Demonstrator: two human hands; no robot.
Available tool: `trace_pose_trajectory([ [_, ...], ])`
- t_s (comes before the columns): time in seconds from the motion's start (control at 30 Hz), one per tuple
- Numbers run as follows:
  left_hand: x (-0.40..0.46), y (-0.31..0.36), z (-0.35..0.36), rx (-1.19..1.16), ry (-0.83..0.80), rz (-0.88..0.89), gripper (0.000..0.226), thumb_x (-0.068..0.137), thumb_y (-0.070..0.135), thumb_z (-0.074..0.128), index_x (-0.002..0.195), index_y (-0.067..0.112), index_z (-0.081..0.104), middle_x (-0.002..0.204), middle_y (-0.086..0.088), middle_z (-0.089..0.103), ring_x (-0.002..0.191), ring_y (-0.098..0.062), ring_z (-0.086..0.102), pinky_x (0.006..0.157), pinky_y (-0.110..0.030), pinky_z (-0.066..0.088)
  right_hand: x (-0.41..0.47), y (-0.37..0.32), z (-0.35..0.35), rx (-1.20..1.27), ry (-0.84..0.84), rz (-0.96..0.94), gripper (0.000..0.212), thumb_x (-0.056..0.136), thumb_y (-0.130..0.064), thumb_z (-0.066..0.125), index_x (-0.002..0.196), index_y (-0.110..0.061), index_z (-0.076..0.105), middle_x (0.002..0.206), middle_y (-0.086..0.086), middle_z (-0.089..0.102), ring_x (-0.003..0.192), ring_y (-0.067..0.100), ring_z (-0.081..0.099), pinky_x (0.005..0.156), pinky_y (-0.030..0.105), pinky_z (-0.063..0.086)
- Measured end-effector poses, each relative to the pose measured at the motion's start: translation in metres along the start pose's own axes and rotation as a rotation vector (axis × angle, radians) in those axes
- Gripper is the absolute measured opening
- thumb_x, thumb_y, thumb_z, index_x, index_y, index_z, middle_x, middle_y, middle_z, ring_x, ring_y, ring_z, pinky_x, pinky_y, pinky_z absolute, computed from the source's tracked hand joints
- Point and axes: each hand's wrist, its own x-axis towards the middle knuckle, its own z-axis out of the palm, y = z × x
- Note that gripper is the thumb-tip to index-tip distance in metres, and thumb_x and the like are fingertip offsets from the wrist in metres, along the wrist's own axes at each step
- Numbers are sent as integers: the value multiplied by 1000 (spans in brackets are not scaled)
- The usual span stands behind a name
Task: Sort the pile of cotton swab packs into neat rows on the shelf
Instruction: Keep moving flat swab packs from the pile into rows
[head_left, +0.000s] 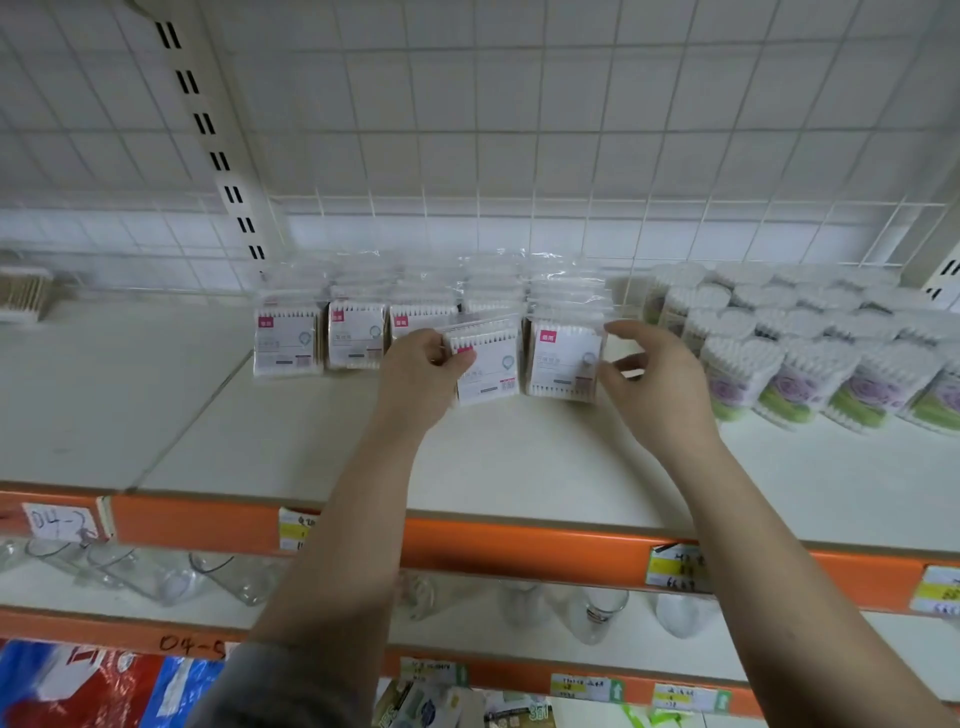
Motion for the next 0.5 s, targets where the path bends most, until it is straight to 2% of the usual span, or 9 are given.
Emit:
trace_pose_trajectory([
  [0.1, 7, 3, 10, 68, 10, 29, 23, 84, 15, 68, 72, 11, 49, 78, -10, 58, 75, -24, 55, 68, -30, 40, -16, 3, -3, -36, 14, 11, 39, 85, -9, 63, 123, -10, 58, 126, 4, 54, 85, 11, 55, 74, 19, 39],
  [0.23, 11, 4, 18, 121, 72, 55, 16, 85, 16, 67, 92, 9, 54, 88, -8, 62, 83, -24, 60, 71, -26, 41, -27, 7, -6, -128, -57, 63, 43, 88, -17, 60, 130, -12, 53, 131, 5, 54, 109, 18, 56, 83, 24, 39],
  [0.33, 10, 6, 19, 175, 122, 50, 38, 86, 23, 66, 119, 9, 53, 103, -4, 67, 93, -23, 63, 78, -30, 47, -29, 9, -8, -228, -163, 108, 47, 90, -23, 56, 135, -13, 49, 136, 6, 53, 123, 21, 50, 93, 26, 37],
  [0.5, 8, 11, 24, 217, 167, 3, 48, 87, 27, 65, 127, 11, 45, 92, -4, 67, 79, -16, 55, 67, -26, 36, -30, 12, -13, -263, -256, 126, 49, 90, -25, 55, 137, -14, 47, 139, 6, 51, 125, 21, 48, 96, 25, 36],
])
